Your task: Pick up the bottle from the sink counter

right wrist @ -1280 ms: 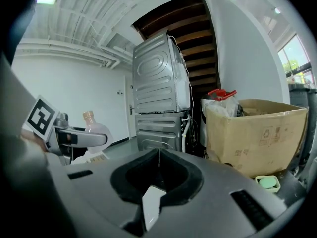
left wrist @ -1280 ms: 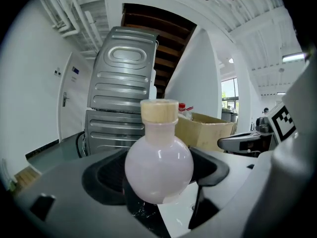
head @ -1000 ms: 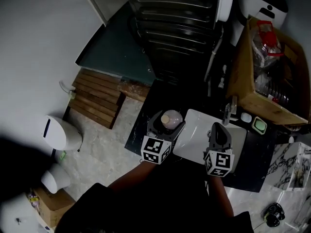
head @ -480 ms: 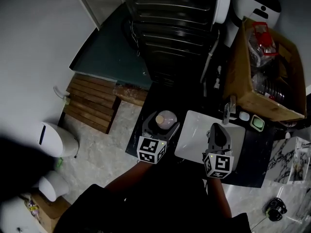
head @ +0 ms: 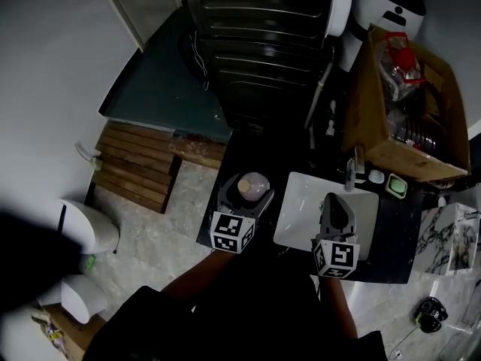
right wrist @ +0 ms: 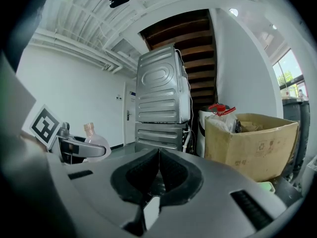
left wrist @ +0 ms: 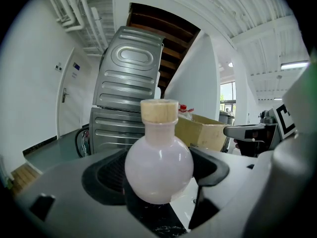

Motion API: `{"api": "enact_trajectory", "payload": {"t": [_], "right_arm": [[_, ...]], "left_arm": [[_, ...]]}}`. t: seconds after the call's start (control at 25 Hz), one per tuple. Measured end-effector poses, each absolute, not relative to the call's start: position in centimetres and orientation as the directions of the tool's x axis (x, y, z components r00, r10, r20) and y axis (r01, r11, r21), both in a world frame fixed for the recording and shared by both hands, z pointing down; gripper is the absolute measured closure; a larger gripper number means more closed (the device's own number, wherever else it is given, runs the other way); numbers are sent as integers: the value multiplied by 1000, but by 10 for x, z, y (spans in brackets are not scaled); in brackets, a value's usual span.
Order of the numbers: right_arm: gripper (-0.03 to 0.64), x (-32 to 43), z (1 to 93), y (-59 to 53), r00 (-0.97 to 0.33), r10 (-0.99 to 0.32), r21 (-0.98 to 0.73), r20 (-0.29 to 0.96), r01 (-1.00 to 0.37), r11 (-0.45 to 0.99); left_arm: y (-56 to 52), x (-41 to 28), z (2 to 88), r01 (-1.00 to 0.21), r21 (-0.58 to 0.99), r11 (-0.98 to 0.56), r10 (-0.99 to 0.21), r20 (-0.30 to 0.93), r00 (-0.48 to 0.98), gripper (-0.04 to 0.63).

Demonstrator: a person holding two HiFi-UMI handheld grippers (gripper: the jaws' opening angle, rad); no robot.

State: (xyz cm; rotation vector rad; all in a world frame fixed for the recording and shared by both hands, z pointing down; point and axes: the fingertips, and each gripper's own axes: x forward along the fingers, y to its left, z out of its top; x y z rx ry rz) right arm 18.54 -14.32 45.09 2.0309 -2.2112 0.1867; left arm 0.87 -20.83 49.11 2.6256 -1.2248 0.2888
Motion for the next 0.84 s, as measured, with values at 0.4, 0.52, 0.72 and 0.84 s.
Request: {"api": "enact_trajectory", "payload": {"t": [0.4, 0.52, 0.72, 0.84], "right_arm": [[578, 170, 448, -150, -70, -981, -10, 182, -998, 69], [578, 166, 449, -148, -73, -980, -32, 187, -997, 68], [578, 157, 452, -146, -83, -977, -33, 195, -996, 78], [578, 152, 455, -148, -94, -974, -9, 205, -996, 94]], "left_arm": [[-216, -9, 511, -772, 143, -619, -716, 299, 630, 212], [-216, -12, 514, -770, 144, -621, -714, 301, 632, 212], [-218, -16, 516, -769, 142, -623, -712, 305, 633, 211], [-220, -17, 516, -771, 144, -620, -714, 303, 631, 212]]}}
